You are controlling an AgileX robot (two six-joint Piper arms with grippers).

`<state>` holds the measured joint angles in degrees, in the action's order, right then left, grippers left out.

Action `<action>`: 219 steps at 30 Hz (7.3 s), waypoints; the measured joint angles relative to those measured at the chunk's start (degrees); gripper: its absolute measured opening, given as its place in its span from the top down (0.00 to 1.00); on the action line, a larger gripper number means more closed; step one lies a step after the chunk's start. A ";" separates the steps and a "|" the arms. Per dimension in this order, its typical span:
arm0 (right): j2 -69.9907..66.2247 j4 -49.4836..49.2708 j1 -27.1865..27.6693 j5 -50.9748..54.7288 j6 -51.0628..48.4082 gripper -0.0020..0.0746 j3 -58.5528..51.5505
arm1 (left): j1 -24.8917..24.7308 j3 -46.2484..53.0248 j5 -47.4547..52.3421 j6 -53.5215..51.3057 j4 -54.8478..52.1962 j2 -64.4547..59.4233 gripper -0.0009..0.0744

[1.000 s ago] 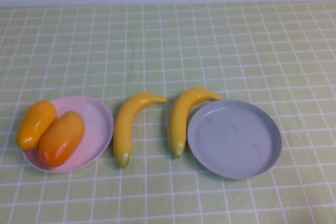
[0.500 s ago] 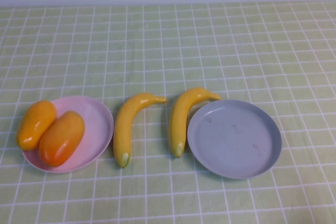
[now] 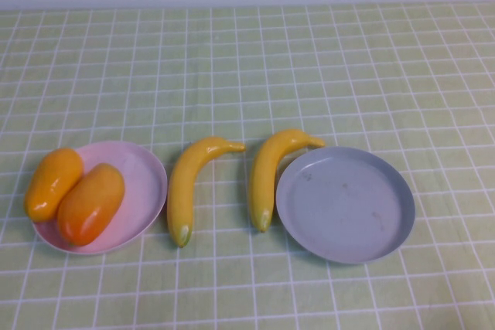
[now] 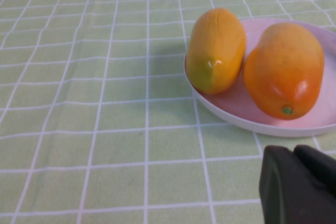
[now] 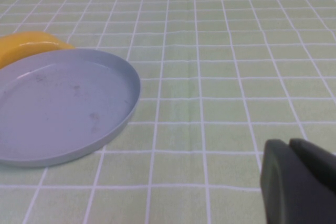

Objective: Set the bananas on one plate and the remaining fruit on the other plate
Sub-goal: Put another type of fruit in the right plate

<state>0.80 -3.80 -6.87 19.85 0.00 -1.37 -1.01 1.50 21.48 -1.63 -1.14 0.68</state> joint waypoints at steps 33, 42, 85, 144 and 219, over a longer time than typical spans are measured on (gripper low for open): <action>0.00 -20.61 0.00 -22.50 4.57 1.00 0.00 | 0.00 0.00 0.00 0.00 0.00 0.00 0.99; -14.76 -24.27 0.00 4.84 3.32 1.00 15.84 | 0.00 0.00 0.00 0.00 0.00 0.00 0.99; -113.87 -16.11 -27.37 33.19 10.80 0.43 95.47 | 0.09 0.00 0.00 0.00 0.00 0.00 0.99; -97.19 1.03 -20.15 26.75 22.37 0.56 74.45 | 0.09 0.00 0.00 0.00 0.00 0.00 0.99; -137.21 -19.76 -32.03 29.89 15.08 0.55 119.97 | 0.09 0.00 0.00 0.00 0.00 0.00 0.99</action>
<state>-136.42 -23.56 -38.90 49.73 15.08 118.61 -0.92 1.50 21.48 -1.63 -1.14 0.68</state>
